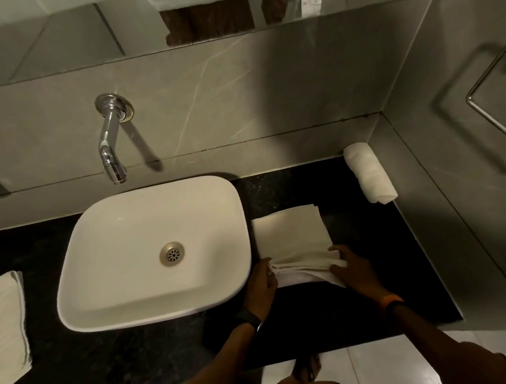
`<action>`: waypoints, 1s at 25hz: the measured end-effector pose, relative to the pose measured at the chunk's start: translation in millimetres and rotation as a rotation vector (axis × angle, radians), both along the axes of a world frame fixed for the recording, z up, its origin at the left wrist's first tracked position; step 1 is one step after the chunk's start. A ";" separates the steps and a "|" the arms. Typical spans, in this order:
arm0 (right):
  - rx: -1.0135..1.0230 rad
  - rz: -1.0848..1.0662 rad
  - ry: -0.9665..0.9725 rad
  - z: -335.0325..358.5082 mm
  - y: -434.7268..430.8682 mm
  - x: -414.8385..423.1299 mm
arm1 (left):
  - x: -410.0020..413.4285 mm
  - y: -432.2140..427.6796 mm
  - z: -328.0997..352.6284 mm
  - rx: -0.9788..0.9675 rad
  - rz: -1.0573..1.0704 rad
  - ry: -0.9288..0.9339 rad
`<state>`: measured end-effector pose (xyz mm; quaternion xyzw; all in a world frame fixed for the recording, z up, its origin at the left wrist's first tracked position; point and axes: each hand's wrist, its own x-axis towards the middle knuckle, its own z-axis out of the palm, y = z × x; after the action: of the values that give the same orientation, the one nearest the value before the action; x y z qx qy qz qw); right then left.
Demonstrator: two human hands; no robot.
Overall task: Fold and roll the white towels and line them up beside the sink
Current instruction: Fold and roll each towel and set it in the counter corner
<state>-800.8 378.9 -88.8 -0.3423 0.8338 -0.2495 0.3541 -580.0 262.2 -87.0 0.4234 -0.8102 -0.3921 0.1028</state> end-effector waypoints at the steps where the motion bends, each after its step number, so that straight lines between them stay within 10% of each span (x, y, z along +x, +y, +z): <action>1: -0.037 -0.034 -0.018 -3.2 -0.8 -1.8 | -3.3 0.8 -4.6 -0.034 0.041 -0.018; 7: -0.342 -0.013 0.372 -11.5 12.3 10.5 | -15.7 10.6 -24.0 -0.367 0.072 -0.146; 11: -0.363 0.670 0.748 -21.4 28.6 38.5 | -15.7 9.6 -30.4 -0.467 -0.097 -0.213; 25: -0.205 0.442 0.271 -11.8 -4.1 -13.9 | 2.8 -0.5 -23.1 -0.373 -0.250 -0.106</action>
<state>-814.7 374.8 -100.6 -0.5801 0.7492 -0.2011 0.2485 -577.1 261.7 -110.1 0.3133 -0.9191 -0.2222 0.0874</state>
